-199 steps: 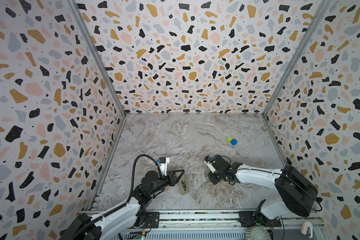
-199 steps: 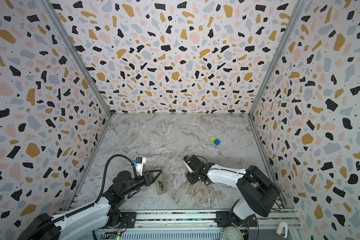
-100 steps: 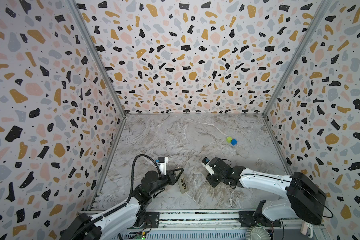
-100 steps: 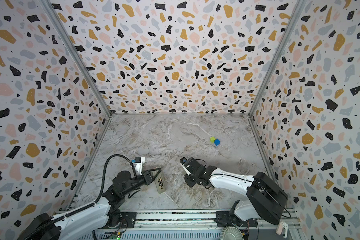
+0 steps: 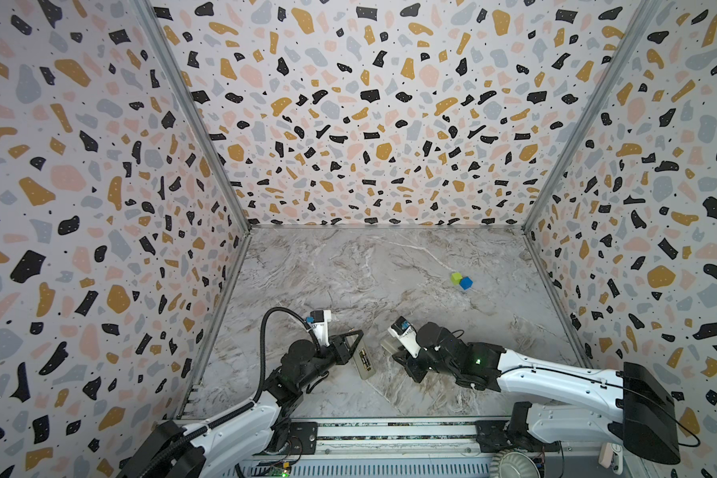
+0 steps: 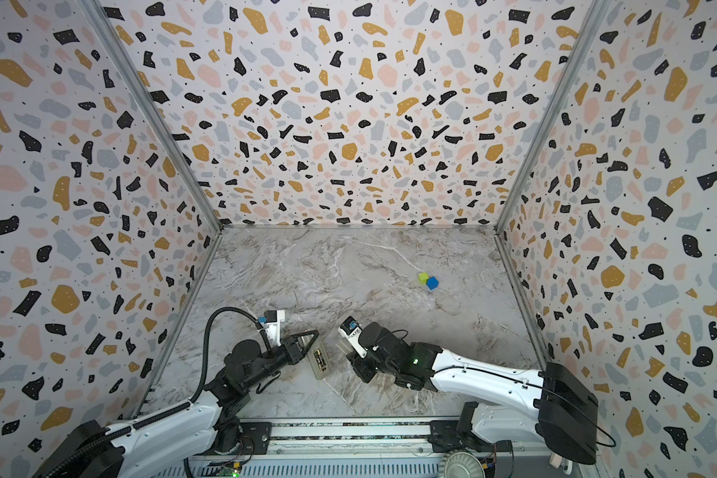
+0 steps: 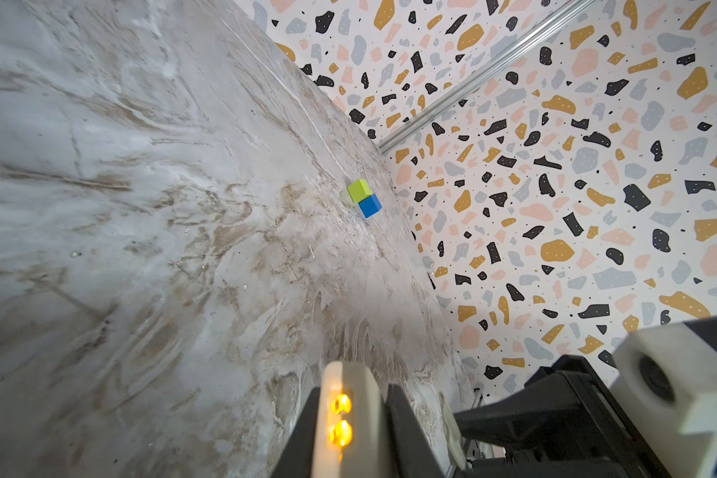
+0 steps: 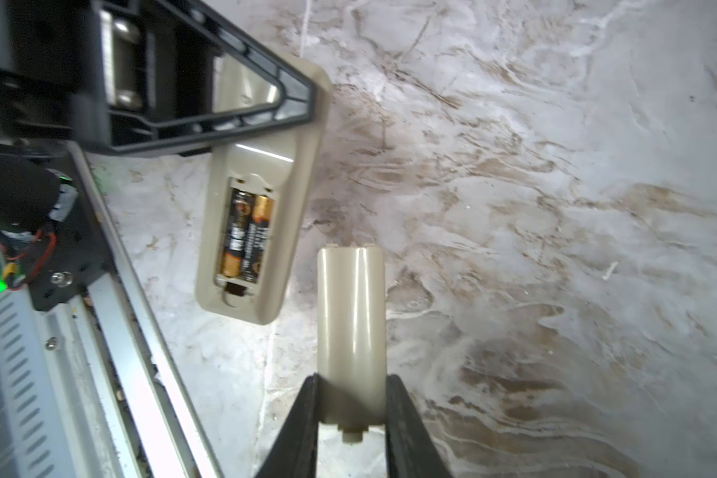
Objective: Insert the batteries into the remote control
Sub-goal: 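Carry the cover to the remote held by the left gripper, then slide the cover onto the battery compartment with the right gripper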
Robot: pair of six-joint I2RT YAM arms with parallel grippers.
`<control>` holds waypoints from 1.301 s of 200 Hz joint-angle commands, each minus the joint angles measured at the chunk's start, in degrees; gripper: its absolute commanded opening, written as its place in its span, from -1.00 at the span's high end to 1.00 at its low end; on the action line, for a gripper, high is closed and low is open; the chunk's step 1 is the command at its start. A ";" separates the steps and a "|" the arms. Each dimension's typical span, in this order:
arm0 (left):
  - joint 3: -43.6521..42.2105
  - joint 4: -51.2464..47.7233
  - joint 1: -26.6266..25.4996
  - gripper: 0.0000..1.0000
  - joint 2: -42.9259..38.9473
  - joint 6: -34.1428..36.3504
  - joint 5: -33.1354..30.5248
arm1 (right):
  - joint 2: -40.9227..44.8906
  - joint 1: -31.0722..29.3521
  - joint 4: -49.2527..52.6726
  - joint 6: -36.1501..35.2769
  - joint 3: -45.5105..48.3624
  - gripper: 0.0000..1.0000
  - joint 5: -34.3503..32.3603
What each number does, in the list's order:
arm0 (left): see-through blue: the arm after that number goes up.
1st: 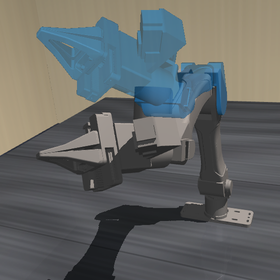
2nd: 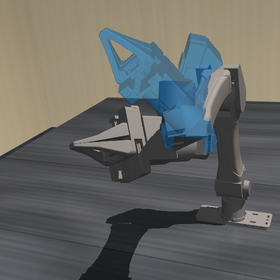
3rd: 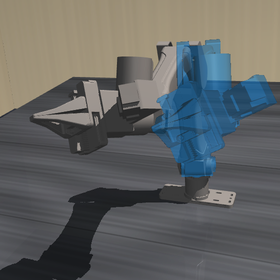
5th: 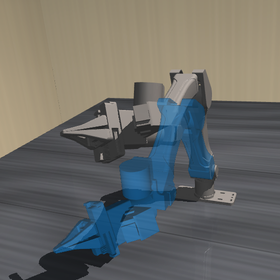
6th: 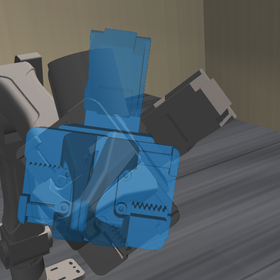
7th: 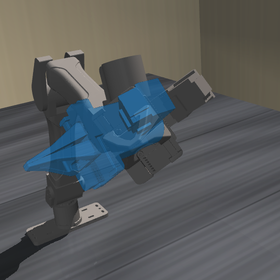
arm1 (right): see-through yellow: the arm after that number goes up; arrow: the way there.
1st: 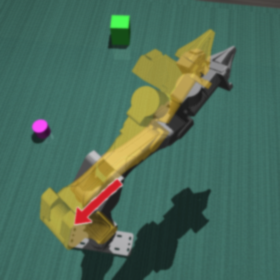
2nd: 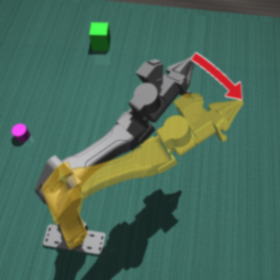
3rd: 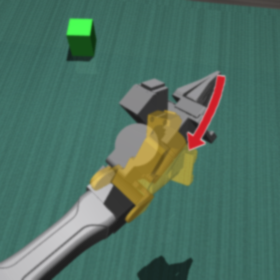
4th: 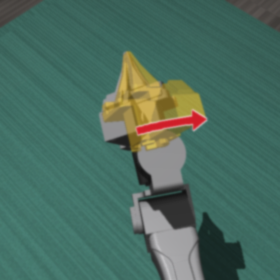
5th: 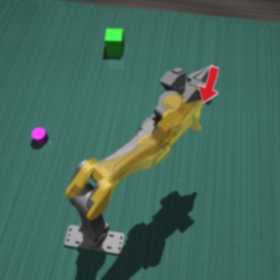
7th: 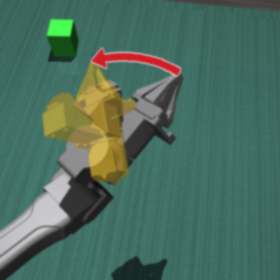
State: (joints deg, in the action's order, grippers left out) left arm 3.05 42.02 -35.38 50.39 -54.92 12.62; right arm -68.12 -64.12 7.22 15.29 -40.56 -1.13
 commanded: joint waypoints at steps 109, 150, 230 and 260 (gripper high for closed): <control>0.75 4.13 -0.13 1.00 -0.46 -0.02 -3.85 | -9.44 -3.57 -8.09 6.68 -6.79 0.88 3.31; 0.47 4.05 -0.13 1.00 -1.02 -0.08 -4.71 | -12.52 -3.83 -8.37 7.31 -7.90 0.91 3.18; 0.64 3.07 -0.13 1.00 -1.63 -0.10 -5.96 | -14.10 -3.93 -8.82 8.08 -8.65 0.92 2.04; 0.67 3.26 -0.13 1.00 -1.44 -0.28 -5.85 | -15.10 -3.94 -9.50 8.57 -9.01 0.93 2.08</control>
State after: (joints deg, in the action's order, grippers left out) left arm 3.03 41.91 -35.38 49.25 -55.07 6.96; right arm -82.63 -67.79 -1.50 23.00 -47.22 1.69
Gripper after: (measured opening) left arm 0.233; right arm 0.267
